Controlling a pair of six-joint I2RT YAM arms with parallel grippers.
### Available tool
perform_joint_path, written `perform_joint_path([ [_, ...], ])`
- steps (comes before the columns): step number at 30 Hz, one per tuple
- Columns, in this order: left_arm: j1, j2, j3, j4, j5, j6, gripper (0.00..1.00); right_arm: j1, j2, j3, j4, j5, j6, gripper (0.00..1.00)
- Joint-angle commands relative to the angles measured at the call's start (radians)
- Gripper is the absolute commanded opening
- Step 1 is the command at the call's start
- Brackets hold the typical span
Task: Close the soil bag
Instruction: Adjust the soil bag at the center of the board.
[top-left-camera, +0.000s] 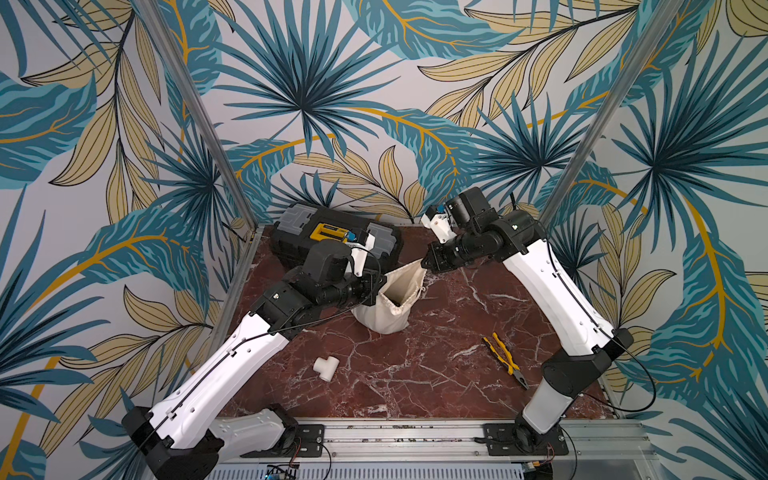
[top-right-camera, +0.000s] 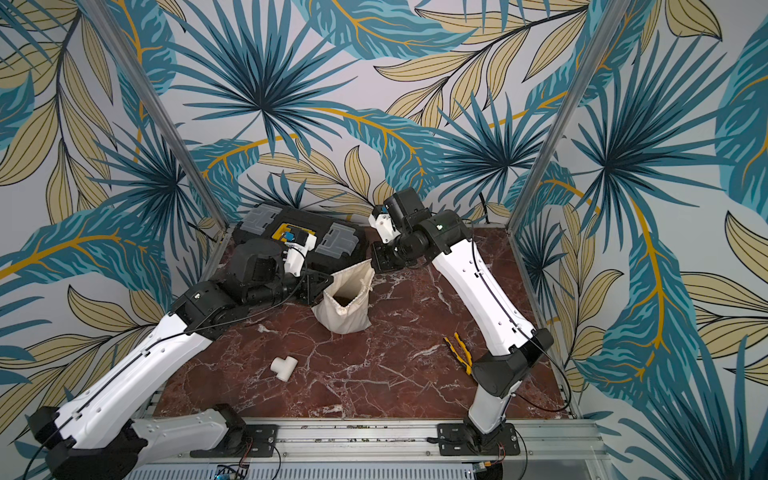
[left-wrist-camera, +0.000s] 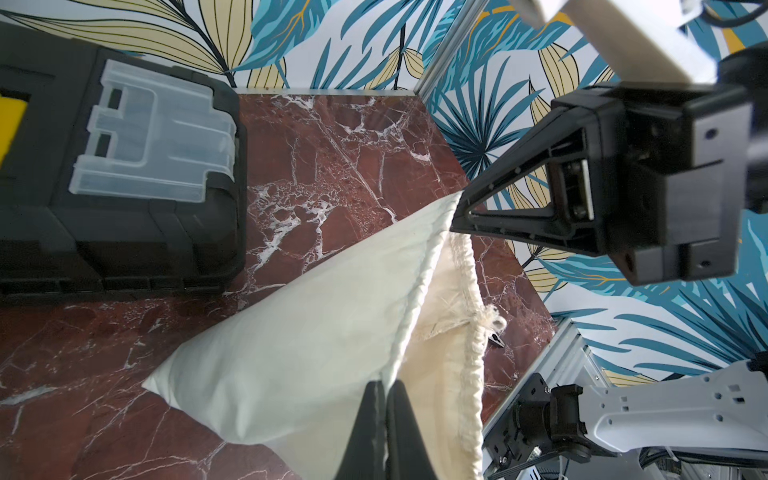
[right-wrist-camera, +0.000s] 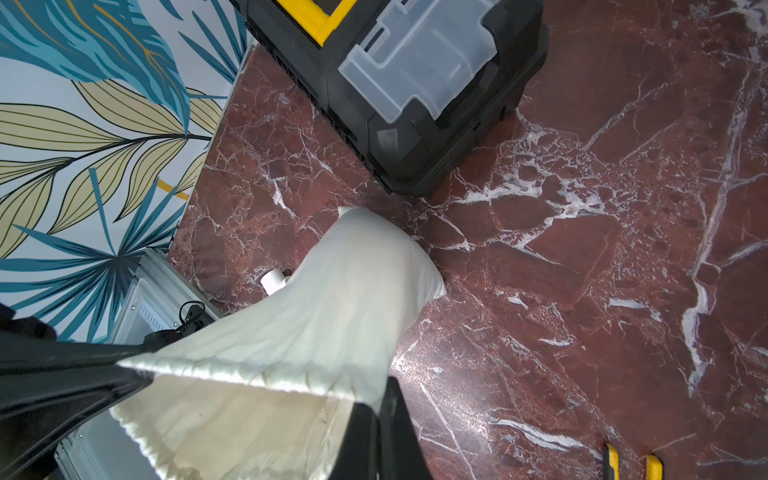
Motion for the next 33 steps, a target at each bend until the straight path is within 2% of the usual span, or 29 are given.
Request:
perform_joint_path([
  [1,0.0,-0.038,-0.035,-0.018,-0.093,-0.05,0.0,-0.033,0.03,0.028,0.019,0.013,-0.065,0.0],
  [3,-0.001,-0.039,-0.048,-0.014,-0.103,-0.05,0.0,-0.033,0.043,0.028,0.028,-0.01,-0.073,0.0],
  [4,-0.001,-0.038,-0.052,-0.011,-0.105,-0.048,0.08,-0.032,0.047,0.03,0.033,-0.02,-0.077,0.0],
  [7,-0.001,-0.035,-0.068,0.011,-0.104,-0.023,0.16,-0.033,0.061,0.028,0.046,-0.043,-0.09,0.0],
  [10,0.003,-0.032,-0.082,0.055,-0.078,0.027,0.34,-0.032,0.071,0.027,0.047,-0.061,-0.109,0.0],
  [14,0.023,-0.015,-0.088,0.116,0.026,0.135,0.46,-0.033,0.072,0.019,0.042,-0.071,-0.125,0.0],
  [20,0.073,0.007,-0.067,0.162,0.249,0.288,0.62,-0.033,0.068,0.016,0.05,-0.083,-0.129,0.0],
  [26,0.135,0.11,0.011,0.088,0.394,0.384,0.62,-0.032,0.067,0.013,0.049,-0.094,-0.133,0.0],
  [33,0.135,0.213,0.097,0.031,0.403,0.457,0.58,-0.032,0.067,0.005,0.051,-0.098,-0.132,0.0],
])
